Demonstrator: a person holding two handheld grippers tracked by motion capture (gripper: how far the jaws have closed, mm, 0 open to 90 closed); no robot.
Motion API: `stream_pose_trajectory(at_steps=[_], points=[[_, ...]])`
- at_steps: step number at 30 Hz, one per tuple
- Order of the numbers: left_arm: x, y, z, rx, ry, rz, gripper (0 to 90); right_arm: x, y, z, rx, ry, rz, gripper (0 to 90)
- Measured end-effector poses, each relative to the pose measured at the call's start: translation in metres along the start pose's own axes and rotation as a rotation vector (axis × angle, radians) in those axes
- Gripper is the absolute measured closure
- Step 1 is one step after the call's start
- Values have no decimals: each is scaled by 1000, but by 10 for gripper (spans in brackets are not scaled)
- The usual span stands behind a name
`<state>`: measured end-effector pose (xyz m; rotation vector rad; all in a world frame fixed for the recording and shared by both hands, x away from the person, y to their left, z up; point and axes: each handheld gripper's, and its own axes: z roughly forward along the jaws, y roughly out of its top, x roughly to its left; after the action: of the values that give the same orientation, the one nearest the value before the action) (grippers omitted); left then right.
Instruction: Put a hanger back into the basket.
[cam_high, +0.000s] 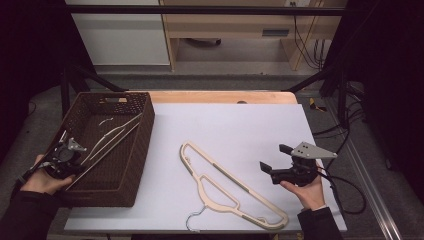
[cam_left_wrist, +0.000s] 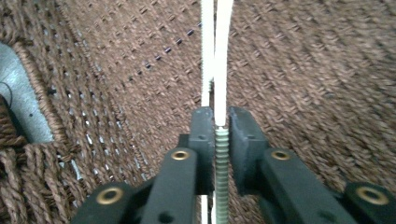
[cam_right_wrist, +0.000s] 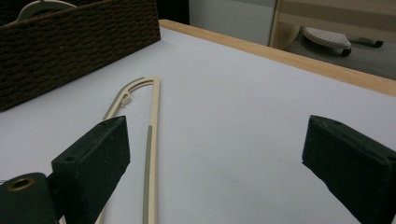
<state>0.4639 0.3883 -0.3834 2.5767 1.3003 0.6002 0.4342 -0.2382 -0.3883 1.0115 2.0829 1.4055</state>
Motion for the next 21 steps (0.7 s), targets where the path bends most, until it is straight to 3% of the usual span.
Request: stream_pose_trajectory(at_steps=[5, 9, 13, 15, 17, 21], points=[[-6, 2, -3, -2, -28, 32, 726, 5, 5, -3, -6, 9, -12, 79], [-12, 2, -13, -59, -25, 50, 654, 8, 8, -7, -5, 11, -21, 78], [-17, 6, -35, -137, -1, 56, 561, 11, 15, -10, -8, 10, -33, 71], [-20, 9, -47, -199, 1, 50, 524, 13, 18, -11, -9, 14, -35, 69], [-25, 12, -57, -287, -22, 33, 481, 15, 21, -11, -13, 10, -42, 67], [-44, 22, -72, -435, -54, 62, 370, 16, 23, -12, -27, 7, -40, 66]])
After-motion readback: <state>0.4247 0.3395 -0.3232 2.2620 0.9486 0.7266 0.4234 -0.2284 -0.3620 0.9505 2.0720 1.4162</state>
